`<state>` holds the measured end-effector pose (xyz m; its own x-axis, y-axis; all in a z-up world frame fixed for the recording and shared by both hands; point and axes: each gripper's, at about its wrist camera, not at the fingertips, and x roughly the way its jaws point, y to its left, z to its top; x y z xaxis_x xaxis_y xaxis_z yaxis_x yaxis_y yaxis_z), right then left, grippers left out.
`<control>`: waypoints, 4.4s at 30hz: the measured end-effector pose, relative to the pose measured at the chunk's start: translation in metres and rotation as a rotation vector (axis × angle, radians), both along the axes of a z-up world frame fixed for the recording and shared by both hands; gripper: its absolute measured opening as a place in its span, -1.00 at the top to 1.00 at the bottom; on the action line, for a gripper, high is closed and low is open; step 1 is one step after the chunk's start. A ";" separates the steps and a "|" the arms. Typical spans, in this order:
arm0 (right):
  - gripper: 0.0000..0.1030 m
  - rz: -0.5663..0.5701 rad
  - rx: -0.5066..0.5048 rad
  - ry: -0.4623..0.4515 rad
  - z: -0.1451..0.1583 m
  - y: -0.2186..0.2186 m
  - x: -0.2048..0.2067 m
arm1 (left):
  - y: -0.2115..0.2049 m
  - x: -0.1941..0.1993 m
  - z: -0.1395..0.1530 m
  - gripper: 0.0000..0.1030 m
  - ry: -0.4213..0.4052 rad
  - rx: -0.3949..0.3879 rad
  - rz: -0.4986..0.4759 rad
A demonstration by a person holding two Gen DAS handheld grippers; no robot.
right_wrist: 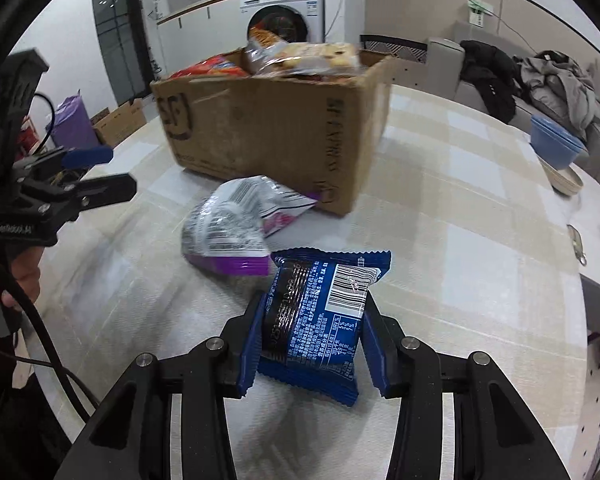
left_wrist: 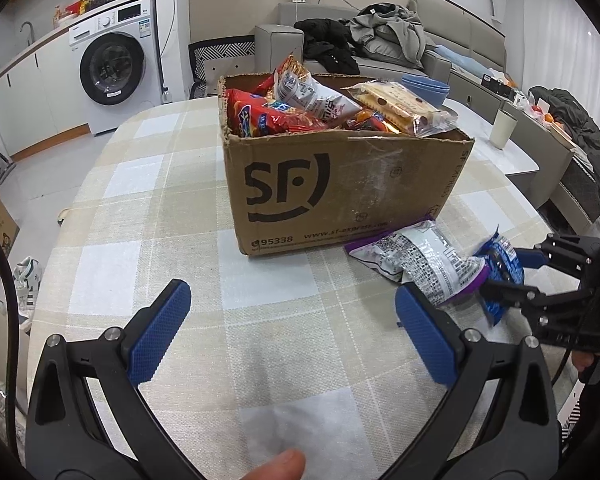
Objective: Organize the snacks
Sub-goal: 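Close the left gripper on the silver-purple bag while the right gripper holds the blue pack, then lift both held packs and carry them over the cardboard box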
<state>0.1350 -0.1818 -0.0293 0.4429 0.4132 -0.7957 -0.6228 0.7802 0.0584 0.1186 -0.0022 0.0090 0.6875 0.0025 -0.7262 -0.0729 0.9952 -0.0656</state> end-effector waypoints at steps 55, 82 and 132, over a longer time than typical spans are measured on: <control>0.14 -0.118 0.221 -0.083 0.044 -0.057 0.007 | -0.132 0.094 -0.051 0.10 0.176 -0.052 -0.117; 0.14 -0.101 0.231 -0.114 0.048 -0.047 0.001 | -0.124 0.038 -0.018 0.21 0.059 -0.080 -0.145; 0.14 -0.061 0.365 -0.237 0.100 0.027 0.039 | 0.008 0.048 0.114 0.21 -0.159 -0.083 -0.013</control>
<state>0.1741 -0.1546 0.0703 0.6280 0.6158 -0.4758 -0.6058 0.7706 0.1976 0.1665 0.0058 0.1227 0.7933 -0.0627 -0.6056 -0.0424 0.9866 -0.1576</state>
